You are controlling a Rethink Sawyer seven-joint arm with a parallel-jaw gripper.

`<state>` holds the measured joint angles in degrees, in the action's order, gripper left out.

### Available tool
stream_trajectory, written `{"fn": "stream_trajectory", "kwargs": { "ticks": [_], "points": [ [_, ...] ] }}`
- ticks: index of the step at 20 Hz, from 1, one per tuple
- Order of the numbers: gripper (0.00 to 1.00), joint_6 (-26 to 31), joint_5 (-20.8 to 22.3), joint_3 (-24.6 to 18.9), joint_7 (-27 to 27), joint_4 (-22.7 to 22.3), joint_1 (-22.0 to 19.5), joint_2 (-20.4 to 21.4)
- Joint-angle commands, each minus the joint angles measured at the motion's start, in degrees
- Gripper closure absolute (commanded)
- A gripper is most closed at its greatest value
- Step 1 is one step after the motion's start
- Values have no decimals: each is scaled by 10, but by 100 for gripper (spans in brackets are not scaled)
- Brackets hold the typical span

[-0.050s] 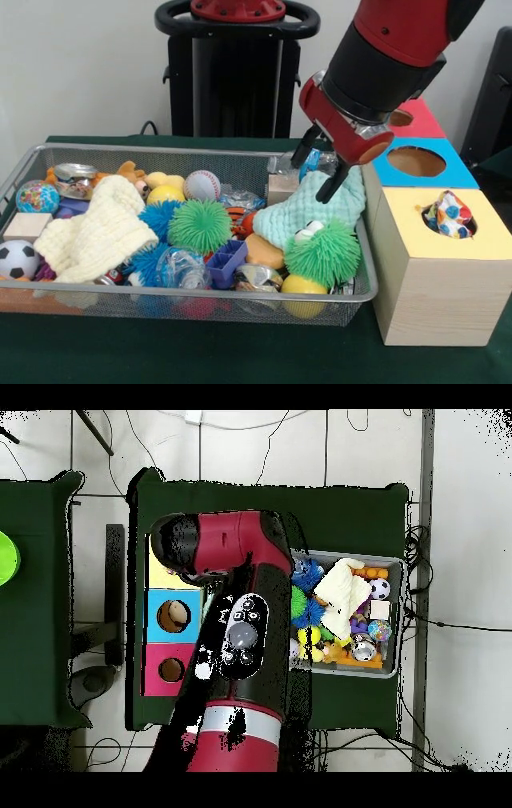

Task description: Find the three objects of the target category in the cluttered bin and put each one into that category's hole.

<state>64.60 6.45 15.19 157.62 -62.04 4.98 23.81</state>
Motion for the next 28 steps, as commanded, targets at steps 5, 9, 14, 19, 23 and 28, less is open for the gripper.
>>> {"fn": "stream_trajectory", "kwargs": {
  "ticks": [5,9,14,19,23,28],
  "points": [
    [0,70,25,-65,-119,-24,1,8],
    [0,88,25,-70,-111,4,6,-6],
    [0,112,22,-71,-83,50,18,-38],
    [0,123,15,-71,-74,66,22,-47],
    [0,129,16,-71,-84,71,23,-48],
    [0,150,17,-69,-94,84,22,-51]
  ]
}}
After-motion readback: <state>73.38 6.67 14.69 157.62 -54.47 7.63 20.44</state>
